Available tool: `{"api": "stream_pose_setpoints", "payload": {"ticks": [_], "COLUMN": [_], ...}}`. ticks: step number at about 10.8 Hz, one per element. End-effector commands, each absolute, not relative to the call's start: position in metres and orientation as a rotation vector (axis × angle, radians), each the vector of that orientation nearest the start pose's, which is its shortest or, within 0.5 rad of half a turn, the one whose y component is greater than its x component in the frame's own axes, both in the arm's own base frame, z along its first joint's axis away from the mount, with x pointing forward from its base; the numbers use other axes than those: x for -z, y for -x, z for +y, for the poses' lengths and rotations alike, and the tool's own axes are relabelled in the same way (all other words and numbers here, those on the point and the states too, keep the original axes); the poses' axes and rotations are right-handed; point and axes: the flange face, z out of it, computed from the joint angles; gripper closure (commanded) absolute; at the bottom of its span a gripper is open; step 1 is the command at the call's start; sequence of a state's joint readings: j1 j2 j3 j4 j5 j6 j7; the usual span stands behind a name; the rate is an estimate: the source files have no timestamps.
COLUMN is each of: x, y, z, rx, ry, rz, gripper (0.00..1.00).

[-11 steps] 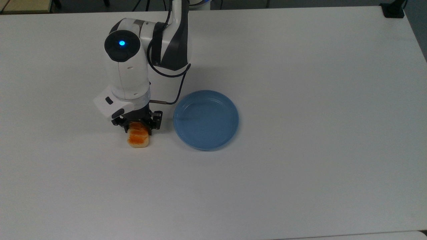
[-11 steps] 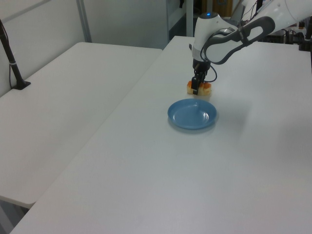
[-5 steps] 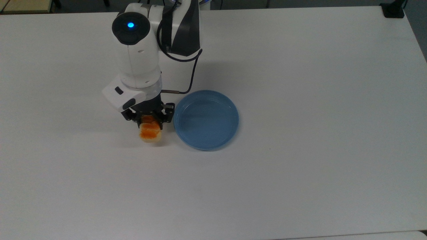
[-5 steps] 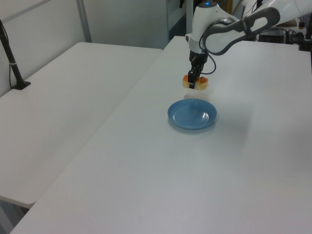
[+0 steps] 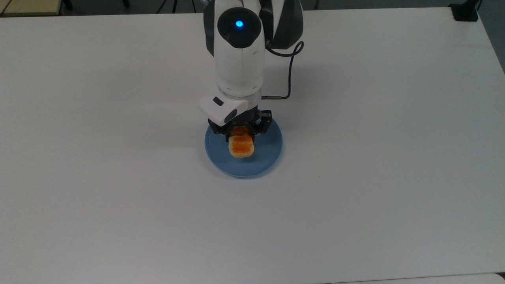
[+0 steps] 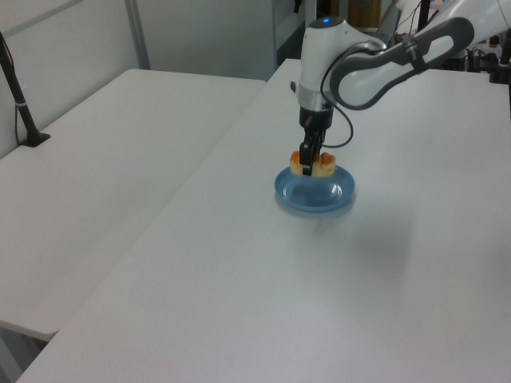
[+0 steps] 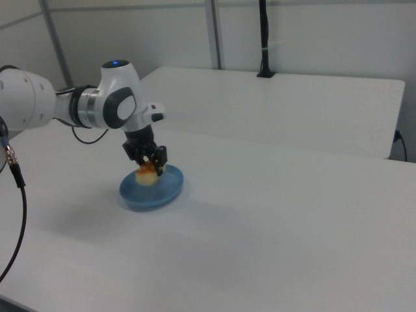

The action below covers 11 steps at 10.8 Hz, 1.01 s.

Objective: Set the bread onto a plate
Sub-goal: 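Open the gripper to release the bread onto the plate and rise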

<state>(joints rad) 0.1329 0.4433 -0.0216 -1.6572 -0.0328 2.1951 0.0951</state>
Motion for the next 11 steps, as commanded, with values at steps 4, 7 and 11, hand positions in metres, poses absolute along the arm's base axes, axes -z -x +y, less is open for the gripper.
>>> {"api": "stream_pose_setpoints", "payload": {"ticks": [4, 7, 11], "x": [-0.335, -0.354, -0.473], "y": [-0.673, -0.67, -0.628], "z": [0.084, 0.081, 0.049], "rx": [0.132, 0.143, 0.029], "ry": [3.185, 3.193, 3.209], "rz": [0.007, 0.006, 0.097], "gripper": [0.24, 0.0, 0.0]}}
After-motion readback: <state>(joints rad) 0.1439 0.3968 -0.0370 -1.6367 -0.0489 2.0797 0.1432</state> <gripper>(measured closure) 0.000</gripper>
